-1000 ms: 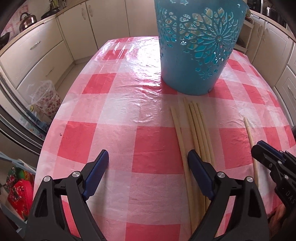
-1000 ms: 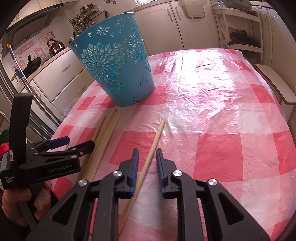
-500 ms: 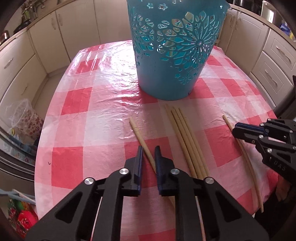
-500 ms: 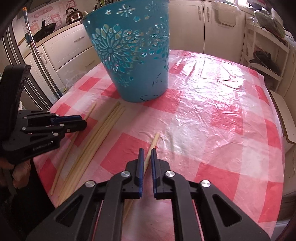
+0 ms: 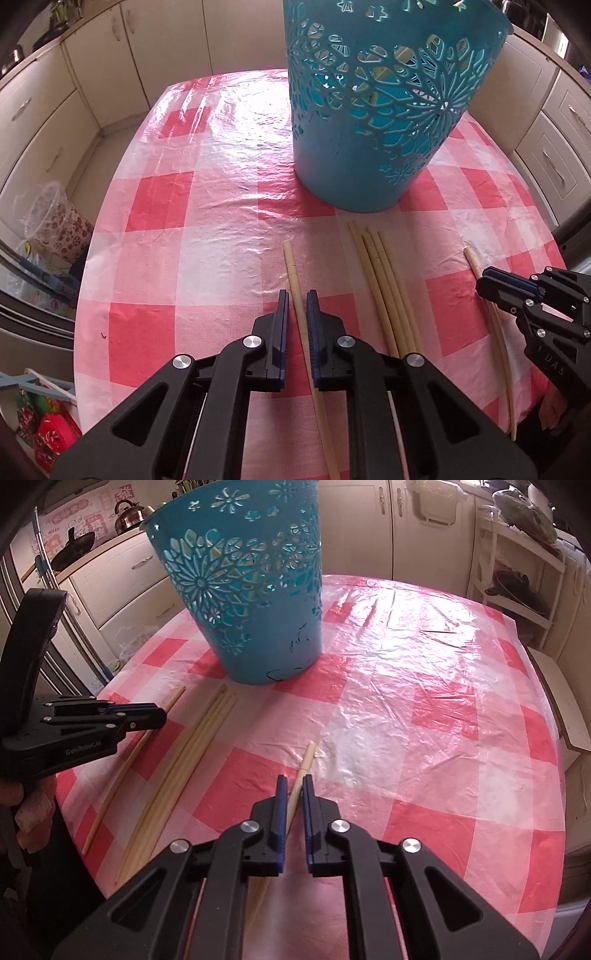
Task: Organize utensils
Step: 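Carry the chopstick over the basket and open the left tool while the right tool closes on another chopstick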
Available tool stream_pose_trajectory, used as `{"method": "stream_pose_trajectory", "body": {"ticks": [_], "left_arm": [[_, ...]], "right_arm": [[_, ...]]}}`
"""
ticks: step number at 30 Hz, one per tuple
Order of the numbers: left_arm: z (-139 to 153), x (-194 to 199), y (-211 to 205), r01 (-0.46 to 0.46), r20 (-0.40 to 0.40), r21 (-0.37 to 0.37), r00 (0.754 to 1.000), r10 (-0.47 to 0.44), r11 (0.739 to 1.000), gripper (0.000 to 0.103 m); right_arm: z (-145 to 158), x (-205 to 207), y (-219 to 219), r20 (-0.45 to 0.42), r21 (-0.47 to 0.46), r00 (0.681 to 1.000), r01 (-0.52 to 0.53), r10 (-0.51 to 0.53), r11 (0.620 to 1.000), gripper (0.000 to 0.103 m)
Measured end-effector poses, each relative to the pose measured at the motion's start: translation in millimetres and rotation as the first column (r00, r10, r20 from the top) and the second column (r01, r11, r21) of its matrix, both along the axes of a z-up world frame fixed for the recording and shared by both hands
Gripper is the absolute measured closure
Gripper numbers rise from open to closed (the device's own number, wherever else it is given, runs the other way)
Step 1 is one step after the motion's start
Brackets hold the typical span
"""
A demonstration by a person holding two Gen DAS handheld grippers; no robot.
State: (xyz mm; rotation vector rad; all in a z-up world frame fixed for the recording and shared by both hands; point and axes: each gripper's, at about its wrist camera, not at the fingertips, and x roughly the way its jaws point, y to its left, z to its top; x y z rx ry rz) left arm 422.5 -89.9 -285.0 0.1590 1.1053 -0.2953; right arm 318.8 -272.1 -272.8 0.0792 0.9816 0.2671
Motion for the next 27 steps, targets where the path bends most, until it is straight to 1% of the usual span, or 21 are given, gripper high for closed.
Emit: {"method": "stream_pose_trajectory", "body": {"ticks": [2, 4, 5, 6, 7, 8, 10, 11, 13, 15, 19, 22, 24, 27], "left_arm": [[0, 2, -1, -0.011, 0.004, 0.021, 1.0, 0.011, 1.0, 0.093], [0, 1, -5, -0.016, 0.018, 0.043, 1.0, 0.015, 0.999, 0.093], [0, -1, -8, -0.005, 0.032, 0.055, 0.999, 0.003, 0.998, 0.097], [0, -3, -9, -0.003, 0.041, 0.052, 0.999, 0.001, 0.999, 0.098], [1, -7, -7, -0.01, 0.042, 0.026, 0.999, 0.009, 1.0, 0.098], [3, -10, -2, -0.022, 0.041, -0.018, 0.999, 0.022, 1.0, 0.098], [13, -23, 7, -0.037, 0.081, -0.075, 0.996, 0.043, 0.996, 0.098], [20, -30, 13, -0.04, 0.104, -0.107, 0.993, 0.052, 0.993, 0.098], [36, -45, 26, -0.048, 0.15, -0.18, 0.986, 0.076, 0.982, 0.098], [57, -62, 38, -0.049, 0.205, -0.234, 0.974, 0.099, 0.971, 0.098], [104, -77, 58, -0.038, 0.303, -0.322, 0.943, 0.141, 0.946, 0.098], [141, -83, 62, -0.002, 0.378, -0.364, 0.914, 0.15, 0.931, 0.098], [161, -87, 62, 0.024, 0.42, -0.386, 0.895, 0.152, 0.922, 0.098], [188, -87, 57, 0.056, 0.466, -0.406, 0.871, 0.154, 0.912, 0.098]], "right_arm": [[0, 3, -4, -0.017, 0.017, 1.0, 0.004, -0.004, 1.0, 0.094], [0, 4, -1, -0.018, -0.003, 1.0, 0.0, 0.0, 1.0, 0.094], [0, 3, 1, -0.013, -0.017, 1.0, 0.003, -0.003, 1.0, 0.094], [1, 2, 3, -0.002, -0.03, 1.0, 0.01, -0.01, 1.0, 0.095], [0, -1, 6, 0.014, -0.041, 1.0, 0.019, -0.018, 0.999, 0.095], [-1, -4, 7, 0.034, -0.045, 0.999, 0.032, -0.03, 0.998, 0.095], [-2, -9, 6, 0.069, -0.033, 0.996, 0.055, -0.053, 0.998, 0.095], [-2, -10, 4, 0.07, -0.027, 0.996, 0.062, -0.06, 0.998, 0.095], [-3, -9, -1, 0.066, -0.004, 0.995, 0.076, -0.076, 0.997, 0.096], [-3, -8, -3, 0.063, 0.008, 0.995, 0.08, -0.08, 0.997, 0.096], [-3, -9, 1, 0.072, -0.02, 0.994, 0.081, -0.079, 0.997, 0.096], [-3, -10, 4, 0.079, -0.042, 0.994, 0.08, -0.076, 0.996, 0.096], [-3, -10, 5, 0.078, -0.04, 0.994, 0.081, -0.078, 0.996, 0.096], [-3, -11, 6, 0.077, -0.034, 0.994, 0.083, -0.08, 0.996, 0.096]]}}
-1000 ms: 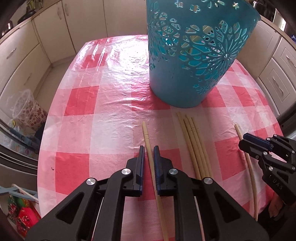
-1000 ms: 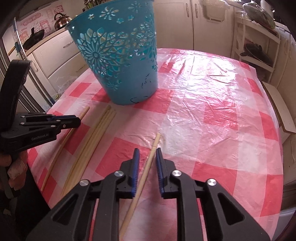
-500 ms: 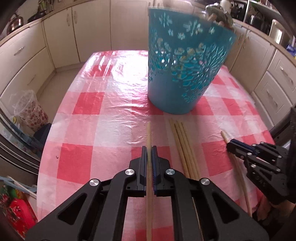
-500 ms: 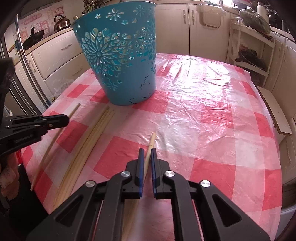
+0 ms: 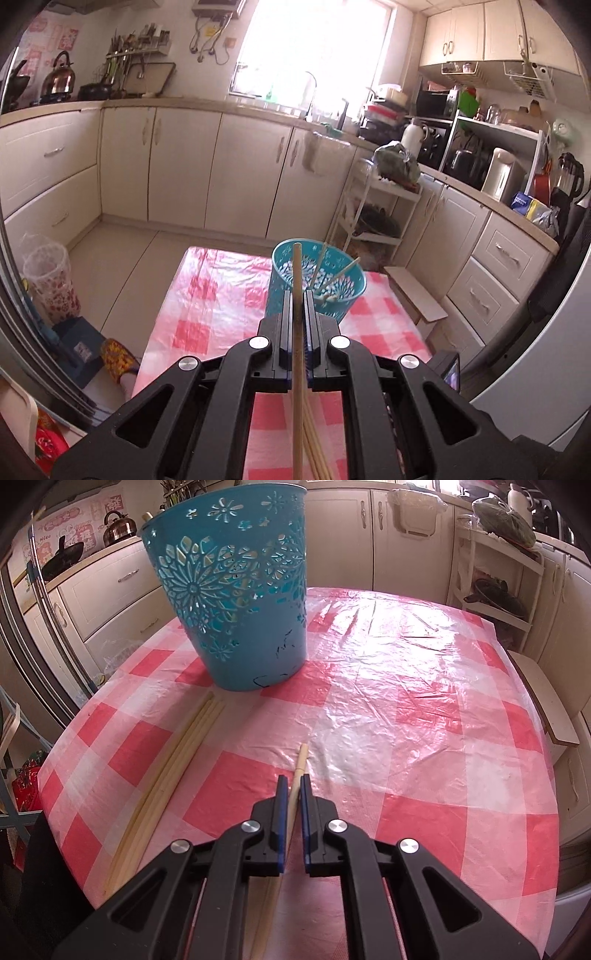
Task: Organize utensils
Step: 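Carry the chopstick over the basket and open the left tool while the right tool closes on another chopstick, then lift the chopstick with the right tool, carry over the basket, open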
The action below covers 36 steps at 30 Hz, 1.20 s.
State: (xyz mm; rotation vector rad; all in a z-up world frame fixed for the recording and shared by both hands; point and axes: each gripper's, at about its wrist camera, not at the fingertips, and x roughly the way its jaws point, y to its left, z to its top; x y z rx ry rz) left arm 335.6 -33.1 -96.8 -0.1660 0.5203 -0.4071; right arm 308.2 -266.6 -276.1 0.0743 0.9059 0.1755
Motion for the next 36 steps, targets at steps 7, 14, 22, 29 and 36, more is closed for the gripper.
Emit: {"method": "stream_pose_trajectory", "body": {"ticks": [7, 14, 22, 29, 36], "left_arm": [[45, 40, -25, -0.02, 0.123, -0.033, 0.992, 0.024, 0.999, 0.098], [59, 101, -48, -0.076, 0.192, -0.079, 0.977, 0.09, 0.994, 0.098], [33, 160, -73, -0.125, 0.204, -0.108, 0.968, 0.145, 0.986, 0.098], [-2, 180, -82, -0.151, 0.173, -0.044, 0.972, 0.157, 0.987, 0.098], [-31, 173, -89, -0.117, 0.089, 0.082, 0.99, 0.11, 0.99, 0.098]], "right_arm": [[-2, 2, -12, -0.012, 0.081, 1.0, 0.001, 0.0, 0.997, 0.095], [-5, 6, -26, -0.036, 0.199, 0.999, 0.005, 0.002, 0.98, 0.095], [-5, 7, -27, -0.041, 0.228, 0.999, -0.005, 0.014, 0.974, 0.092], [-5, 8, -23, -0.036, 0.229, 0.999, -0.025, 0.034, 0.973, 0.086], [-4, 8, -21, -0.034, 0.226, 0.999, -0.029, 0.038, 0.974, 0.084]]}}
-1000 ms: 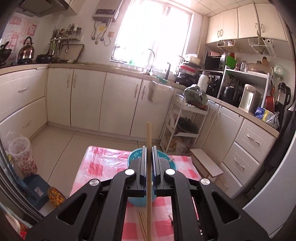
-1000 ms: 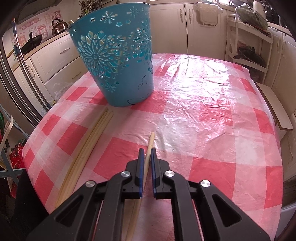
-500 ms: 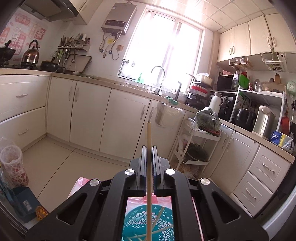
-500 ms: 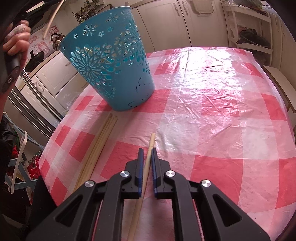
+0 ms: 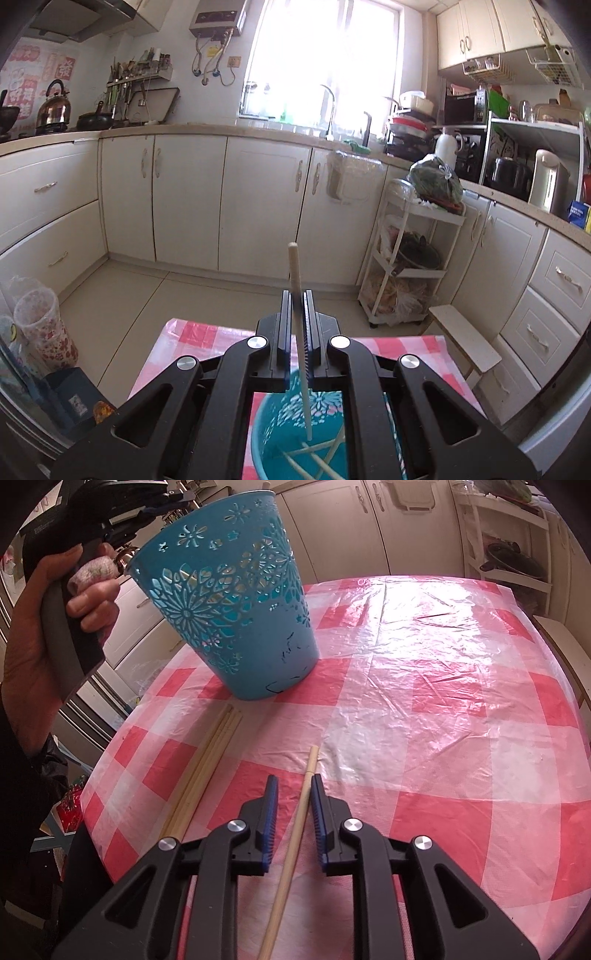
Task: Organize utensils
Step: 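Lift the chopstick with the right tool, carry over the basket, open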
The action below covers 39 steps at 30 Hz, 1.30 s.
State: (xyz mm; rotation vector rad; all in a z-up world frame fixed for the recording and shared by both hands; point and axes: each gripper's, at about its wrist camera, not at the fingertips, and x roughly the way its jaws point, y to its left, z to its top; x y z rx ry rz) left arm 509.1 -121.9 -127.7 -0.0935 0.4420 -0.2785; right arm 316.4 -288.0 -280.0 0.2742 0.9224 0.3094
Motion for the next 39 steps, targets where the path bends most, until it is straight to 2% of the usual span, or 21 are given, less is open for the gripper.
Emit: {"method": "stream_pose_trajectory", "body": {"ticks": [3, 4, 5, 7, 10, 15, 20, 25, 27, 30, 34, 39], "left_arm": [[-5, -11, 7, -0.002, -0.046, 0.027, 0.999, 0.004, 1.0, 0.089], [-6, -18, 12, -0.012, -0.052, 0.031, 0.999, 0.013, 0.999, 0.08], [-7, -26, 17, -0.024, -0.056, 0.034, 0.998, 0.026, 0.999, 0.067], [-6, -44, 33, -0.062, -0.057, 0.04, 0.996, 0.064, 0.997, 0.05], [-9, -75, 60, -0.101, -0.064, 0.038, 0.993, 0.104, 0.994, 0.04], [-28, -117, 98, -0.128, -0.127, 0.053, 0.983, 0.134, 0.99, 0.035], [-53, -148, 130, -0.157, -0.223, 0.012, 0.962, 0.155, 0.988, 0.035], [-74, -169, 132, -0.145, -0.267, 0.011, 0.953, 0.143, 0.989, 0.035], [-82, -174, 130, -0.135, -0.293, 0.0, 0.947, 0.129, 0.991, 0.035], [-90, -180, 131, -0.128, -0.311, 0.002, 0.943, 0.122, 0.992, 0.035], [-96, -184, 136, -0.137, -0.329, 0.0, 0.935, 0.129, 0.991, 0.035], [-101, -187, 141, -0.149, -0.346, -0.006, 0.928, 0.138, 0.989, 0.035]], "right_arm": [[0, -1, 0, 0.004, -0.005, 1.0, -0.001, 0.001, 1.0, 0.084], [0, -1, 0, 0.005, -0.006, 1.0, -0.001, 0.001, 1.0, 0.084], [0, -1, 0, 0.006, -0.007, 1.0, 0.0, 0.0, 1.0, 0.083], [0, -2, 1, 0.008, -0.012, 1.0, 0.002, -0.002, 1.0, 0.083], [1, -4, 5, 0.012, -0.041, 1.0, 0.005, -0.005, 0.999, 0.083], [4, -5, 20, 0.019, -0.152, 1.0, 0.005, -0.002, 0.988, 0.083], [7, -11, 36, 0.01, -0.309, 1.0, -0.004, 0.008, 0.951, 0.083], [6, -14, 40, 0.026, -0.365, 0.999, -0.011, 0.022, 0.931, 0.083], [6, -14, 38, 0.018, -0.337, 1.0, -0.013, 0.02, 0.941, 0.096], [9, -16, 26, 0.004, -0.255, 1.0, 0.023, -0.023, 0.967, 0.097], [25, -29, 2, 0.029, -0.054, 0.998, 0.058, -0.057, 0.997, 0.097], [72, -35, -17, 0.118, 0.194, 0.989, 0.06, -0.084, 0.979, 0.097]]}}
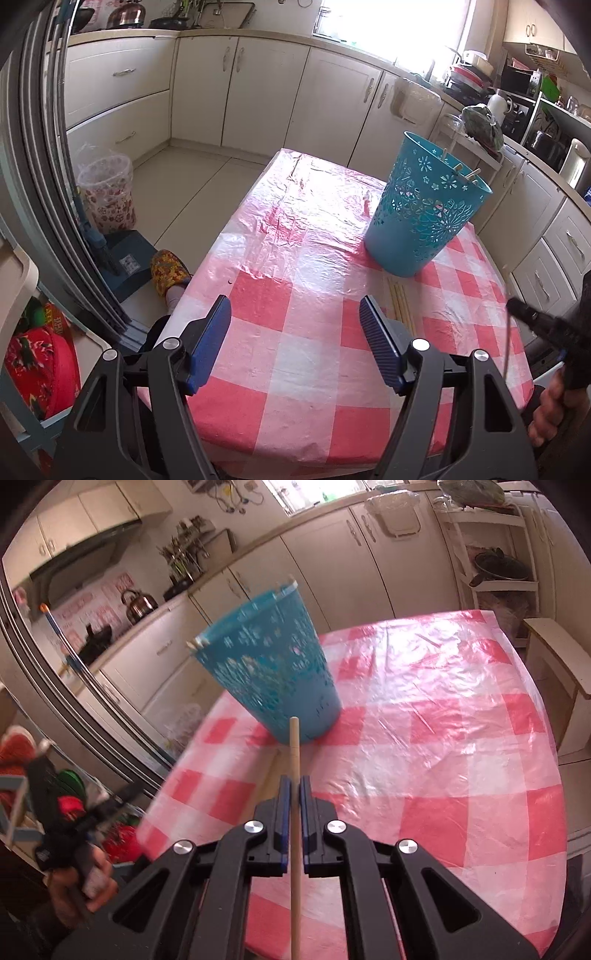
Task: Organize utensils
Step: 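Lift the chopstick with the right tool, carry over the basket, open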
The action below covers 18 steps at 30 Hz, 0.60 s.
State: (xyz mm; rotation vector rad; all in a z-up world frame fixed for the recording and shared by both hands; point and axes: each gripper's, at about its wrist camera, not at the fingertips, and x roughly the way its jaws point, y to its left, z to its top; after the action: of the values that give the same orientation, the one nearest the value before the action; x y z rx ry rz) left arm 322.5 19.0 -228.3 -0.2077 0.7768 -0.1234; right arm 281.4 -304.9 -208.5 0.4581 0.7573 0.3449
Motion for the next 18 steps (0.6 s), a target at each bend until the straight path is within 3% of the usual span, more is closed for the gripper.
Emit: {"method": "stream_pose_trajectory", "body": {"ticks": [3, 6, 12, 15, 18], "left_arm": [[0, -1, -2, 0.006, -0.003, -0.002, 1.0, -0.006, 1.0, 0.035], [-1, -2, -7, 0.017, -0.007, -0.007, 1.0, -0.017, 1.0, 0.035], [-3, -3, -12, 0.028, -0.009, -0.015, 1.0, -0.029, 0.999, 0.035], [-3, -3, -10, 0.021, -0.005, -0.016, 1.0, -0.021, 1.0, 0.035], [-5, -2, -6, 0.013, -0.011, -0.031, 1.0, -0.014, 0.999, 0.035]], "right_arm": [[41, 6, -2, 0.109, 0.105, 0.994, -0.004, -0.008, 0.994, 0.097], [84, 23, 3, 0.232, 0.14, 0.972, -0.006, -0.027, 0.99, 0.097], [146, 77, 27, 0.423, 0.092, 0.9, 0.066, -0.099, 0.994, 0.097], [158, 100, 36, 0.498, 0.051, 0.853, 0.153, -0.158, 0.987, 0.097], [152, 121, 41, 0.539, -0.007, 0.816, 0.25, -0.207, 0.968, 0.097]]}}
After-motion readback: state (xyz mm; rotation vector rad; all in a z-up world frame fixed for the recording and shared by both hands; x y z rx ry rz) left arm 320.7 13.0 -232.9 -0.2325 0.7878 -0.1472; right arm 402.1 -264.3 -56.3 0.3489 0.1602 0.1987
